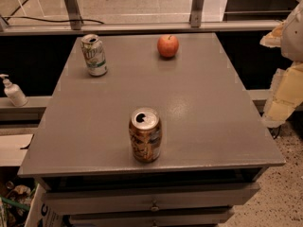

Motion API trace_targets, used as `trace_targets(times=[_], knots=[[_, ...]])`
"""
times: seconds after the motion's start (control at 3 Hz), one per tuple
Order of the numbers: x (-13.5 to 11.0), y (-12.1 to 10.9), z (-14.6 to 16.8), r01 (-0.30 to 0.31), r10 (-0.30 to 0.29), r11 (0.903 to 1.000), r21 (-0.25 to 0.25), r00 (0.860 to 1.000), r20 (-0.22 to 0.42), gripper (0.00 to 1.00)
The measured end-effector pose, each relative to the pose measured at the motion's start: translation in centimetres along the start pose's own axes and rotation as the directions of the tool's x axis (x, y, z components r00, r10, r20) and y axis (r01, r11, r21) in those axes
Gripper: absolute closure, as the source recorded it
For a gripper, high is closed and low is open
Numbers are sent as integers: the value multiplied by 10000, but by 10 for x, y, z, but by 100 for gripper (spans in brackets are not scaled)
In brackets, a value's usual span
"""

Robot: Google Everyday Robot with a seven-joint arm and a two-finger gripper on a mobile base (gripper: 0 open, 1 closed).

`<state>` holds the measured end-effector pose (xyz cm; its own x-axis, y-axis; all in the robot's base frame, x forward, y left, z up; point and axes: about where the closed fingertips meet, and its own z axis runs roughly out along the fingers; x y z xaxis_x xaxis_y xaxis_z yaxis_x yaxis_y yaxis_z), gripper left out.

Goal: Knock orange can over

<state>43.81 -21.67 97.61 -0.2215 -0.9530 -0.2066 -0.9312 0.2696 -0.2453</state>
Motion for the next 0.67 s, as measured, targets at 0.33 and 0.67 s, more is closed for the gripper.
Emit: trace_targets(times=[0.33,0.67], knots=[[0,0,0,0,0,10000,2,10000,1,0],[0,-3,-1,136,-137,9999,28,9994,304,0]])
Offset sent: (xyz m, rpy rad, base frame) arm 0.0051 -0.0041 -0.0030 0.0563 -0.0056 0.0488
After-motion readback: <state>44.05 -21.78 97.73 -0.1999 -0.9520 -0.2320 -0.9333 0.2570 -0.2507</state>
